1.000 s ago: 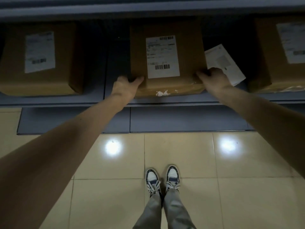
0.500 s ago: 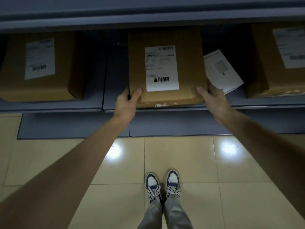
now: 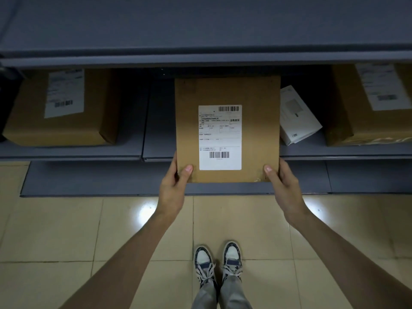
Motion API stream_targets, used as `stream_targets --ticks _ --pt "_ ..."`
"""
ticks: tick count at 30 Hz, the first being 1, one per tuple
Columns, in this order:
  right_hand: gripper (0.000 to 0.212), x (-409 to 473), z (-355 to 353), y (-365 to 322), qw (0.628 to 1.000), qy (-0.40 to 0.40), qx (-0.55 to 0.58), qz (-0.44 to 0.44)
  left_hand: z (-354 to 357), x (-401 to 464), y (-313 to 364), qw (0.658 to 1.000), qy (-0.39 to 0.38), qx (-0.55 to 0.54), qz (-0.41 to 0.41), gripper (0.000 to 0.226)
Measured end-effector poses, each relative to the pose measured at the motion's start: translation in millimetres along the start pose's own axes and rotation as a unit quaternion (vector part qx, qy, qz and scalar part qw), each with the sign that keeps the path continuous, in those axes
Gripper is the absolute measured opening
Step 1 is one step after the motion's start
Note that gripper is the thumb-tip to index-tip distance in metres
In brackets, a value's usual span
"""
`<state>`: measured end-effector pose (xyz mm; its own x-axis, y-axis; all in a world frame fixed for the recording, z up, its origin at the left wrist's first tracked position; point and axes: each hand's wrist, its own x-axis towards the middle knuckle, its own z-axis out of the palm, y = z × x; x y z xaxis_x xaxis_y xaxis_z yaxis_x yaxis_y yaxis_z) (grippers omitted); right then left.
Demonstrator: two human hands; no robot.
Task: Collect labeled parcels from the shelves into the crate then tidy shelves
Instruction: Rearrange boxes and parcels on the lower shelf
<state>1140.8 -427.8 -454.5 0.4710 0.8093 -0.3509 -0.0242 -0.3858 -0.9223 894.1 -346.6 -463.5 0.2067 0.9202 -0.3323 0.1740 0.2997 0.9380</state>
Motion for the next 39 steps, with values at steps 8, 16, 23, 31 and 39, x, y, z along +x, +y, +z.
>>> stream_targets --ticks 8,16,23,31,39 --pt "0.031 -1 -1 4 1.000 -0.001 -0.006 -0.001 1 -2 -2 1.000 0.008 -0.012 -0.004 0.043" --pt "0.029 -4 -1 3 1.000 0.000 -0.015 0.001 -1 -2 -2 1.000 0.006 -0.005 -0.005 0.043" --pt "0.017 2 -2 -5 1.000 0.010 -0.012 0.012 1 3 7 1.000 0.010 -0.001 -0.009 0.040" --pt "0.025 44 14 -31 0.997 0.039 -0.062 0.021 -1 38 28 0.994 0.074 0.071 -0.036 0.029" --pt "0.026 71 33 -43 0.996 0.041 -0.076 0.030 -14 73 46 0.989 0.076 0.111 -0.053 0.035"
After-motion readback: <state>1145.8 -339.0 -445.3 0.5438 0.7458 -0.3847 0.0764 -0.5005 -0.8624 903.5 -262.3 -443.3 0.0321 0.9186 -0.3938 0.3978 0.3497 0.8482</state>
